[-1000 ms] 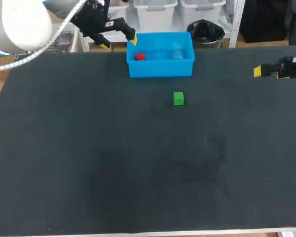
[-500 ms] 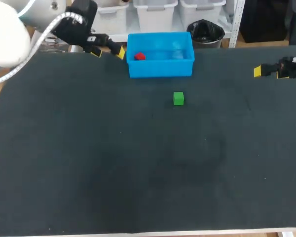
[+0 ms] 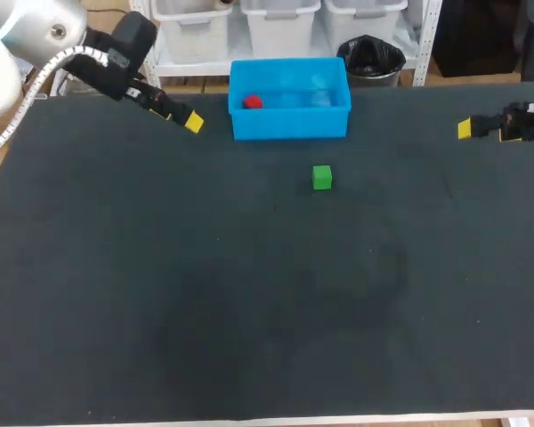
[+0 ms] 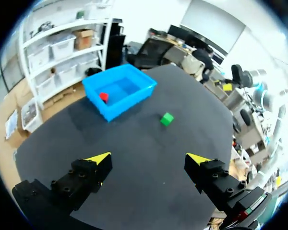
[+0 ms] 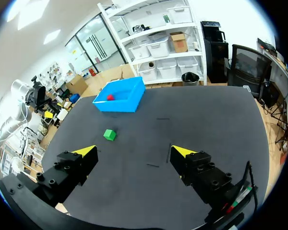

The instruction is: Use the left arm to pick the red cube and place it into the blue plastic box first, then use the right arm to grasp the green cube and put it into the same blue plastic box after the first action is fully finished.

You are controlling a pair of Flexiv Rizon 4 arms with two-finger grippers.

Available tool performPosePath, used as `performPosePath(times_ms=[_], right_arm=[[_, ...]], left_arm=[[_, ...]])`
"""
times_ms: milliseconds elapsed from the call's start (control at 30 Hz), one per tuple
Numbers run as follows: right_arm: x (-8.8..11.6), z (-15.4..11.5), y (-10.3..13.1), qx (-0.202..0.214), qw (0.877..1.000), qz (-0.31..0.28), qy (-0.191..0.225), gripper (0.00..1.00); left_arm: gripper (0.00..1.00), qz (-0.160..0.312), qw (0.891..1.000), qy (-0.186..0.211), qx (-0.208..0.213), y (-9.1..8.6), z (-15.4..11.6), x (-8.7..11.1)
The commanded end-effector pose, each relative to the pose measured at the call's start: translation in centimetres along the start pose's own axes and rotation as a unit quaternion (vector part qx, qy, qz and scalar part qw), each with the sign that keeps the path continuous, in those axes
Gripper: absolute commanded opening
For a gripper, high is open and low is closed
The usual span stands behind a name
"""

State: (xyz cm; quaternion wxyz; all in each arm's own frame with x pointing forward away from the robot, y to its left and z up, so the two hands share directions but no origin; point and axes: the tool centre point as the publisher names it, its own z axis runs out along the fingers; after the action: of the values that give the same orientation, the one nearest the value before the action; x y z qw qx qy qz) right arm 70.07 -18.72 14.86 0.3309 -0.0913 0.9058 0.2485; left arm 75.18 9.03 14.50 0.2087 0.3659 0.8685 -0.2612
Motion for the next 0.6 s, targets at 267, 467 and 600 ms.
performPosePath(times_ms=[267, 467, 600], right_arm=[[0.0, 0.0, 0.1, 0.001, 1.0, 0.0, 0.0, 1.0], [0.0, 0.0, 0.1, 0.001, 1.0, 0.0, 0.0, 1.0], [0.0, 0.0, 0.1, 0.001, 1.0, 0.0, 0.0, 1.0]], left_arm=[[1.0, 0.03, 0.999, 0.026, 0.033, -1.2, -0.3, 2.8], [1.0, 0.032, 0.999, 0.023, 0.033, -1.7, -0.1, 3.6], [1.0, 0.024, 0.999, 0.007, 0.038, -2.1, -0.5, 3.2]])
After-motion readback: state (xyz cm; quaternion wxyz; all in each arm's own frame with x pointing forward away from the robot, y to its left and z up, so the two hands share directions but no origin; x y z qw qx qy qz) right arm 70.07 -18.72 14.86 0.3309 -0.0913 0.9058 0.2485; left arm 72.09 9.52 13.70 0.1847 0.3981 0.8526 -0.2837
